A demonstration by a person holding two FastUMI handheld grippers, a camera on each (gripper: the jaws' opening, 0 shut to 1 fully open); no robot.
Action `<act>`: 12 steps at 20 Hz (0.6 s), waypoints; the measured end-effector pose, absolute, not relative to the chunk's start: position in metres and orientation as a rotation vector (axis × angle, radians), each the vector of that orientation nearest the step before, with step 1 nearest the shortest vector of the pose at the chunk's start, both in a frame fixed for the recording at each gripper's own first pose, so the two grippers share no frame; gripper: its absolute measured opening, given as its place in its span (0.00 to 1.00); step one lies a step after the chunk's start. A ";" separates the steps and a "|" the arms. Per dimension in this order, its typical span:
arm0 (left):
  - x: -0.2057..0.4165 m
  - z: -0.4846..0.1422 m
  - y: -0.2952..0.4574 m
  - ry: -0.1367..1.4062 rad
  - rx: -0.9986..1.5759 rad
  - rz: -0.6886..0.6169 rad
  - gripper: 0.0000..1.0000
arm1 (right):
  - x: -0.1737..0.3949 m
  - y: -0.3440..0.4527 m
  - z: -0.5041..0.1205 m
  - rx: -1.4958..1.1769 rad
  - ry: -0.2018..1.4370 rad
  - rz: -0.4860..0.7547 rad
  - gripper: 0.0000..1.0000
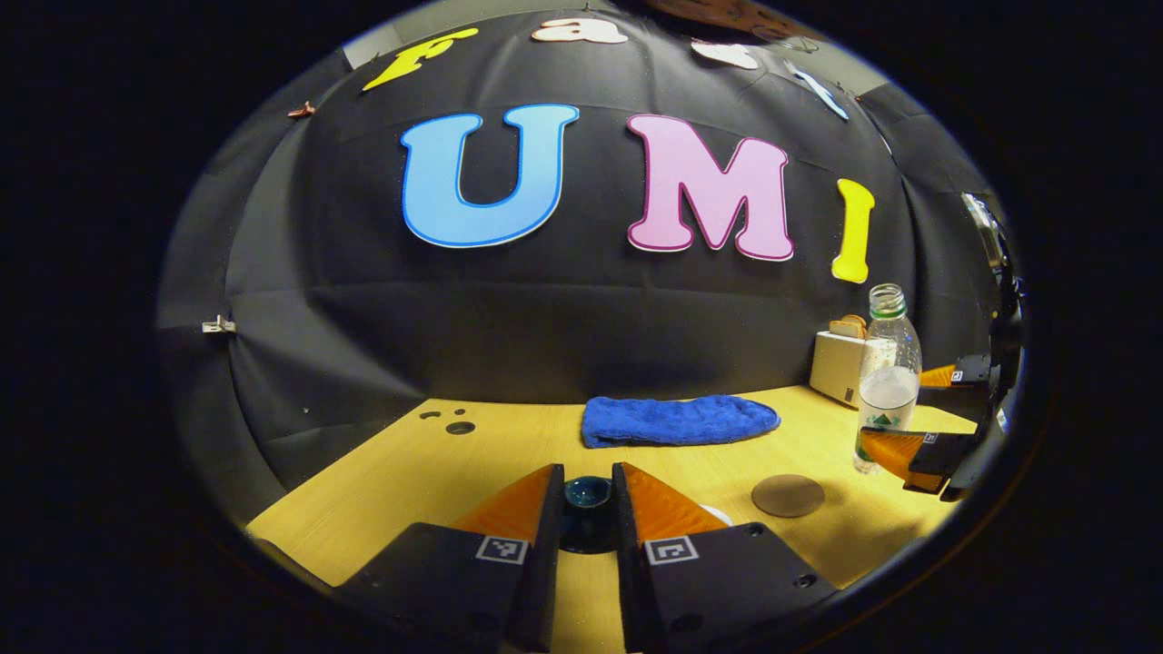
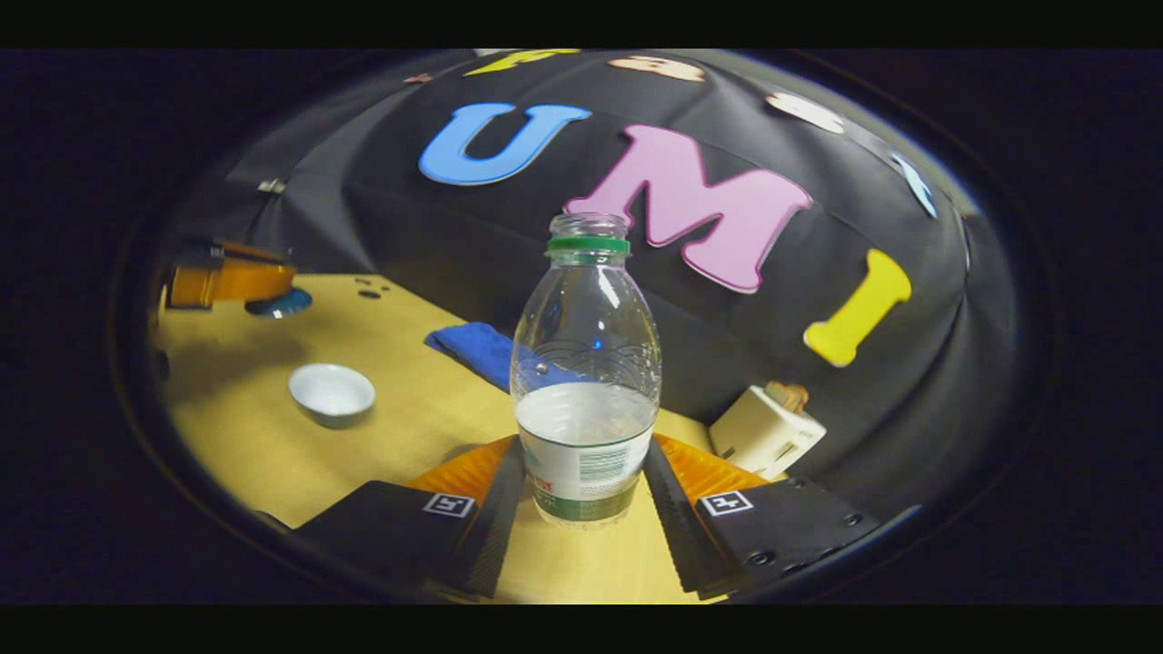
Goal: Open the teacup lid with one hand, grasp the water bottle and pour water into the teacup with the other hand; after pouring, place the water bottle on the coaster and then close the teacup lid.
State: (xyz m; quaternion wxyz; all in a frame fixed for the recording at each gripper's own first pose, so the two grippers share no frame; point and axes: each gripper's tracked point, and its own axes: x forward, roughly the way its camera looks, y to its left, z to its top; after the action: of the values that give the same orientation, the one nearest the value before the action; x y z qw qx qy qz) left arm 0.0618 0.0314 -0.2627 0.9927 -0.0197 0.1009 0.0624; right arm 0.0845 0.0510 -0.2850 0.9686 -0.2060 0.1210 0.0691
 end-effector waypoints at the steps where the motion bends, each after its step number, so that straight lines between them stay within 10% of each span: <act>1: 0.060 -0.263 0.036 0.202 -0.038 0.134 0.32 | 0.090 0.050 -0.285 -0.499 0.235 0.139 0.75; 12: 0.052 -0.277 0.065 0.219 -0.057 0.202 0.32 | 0.107 0.100 -0.317 -0.976 0.263 0.295 0.73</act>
State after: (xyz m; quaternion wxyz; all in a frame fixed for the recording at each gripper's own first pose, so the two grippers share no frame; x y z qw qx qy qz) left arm 0.0518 0.0647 -0.2771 0.9885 -0.0284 0.1093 0.1008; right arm 0.1066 0.0998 -0.3173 0.8645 -0.4659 0.1257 0.1405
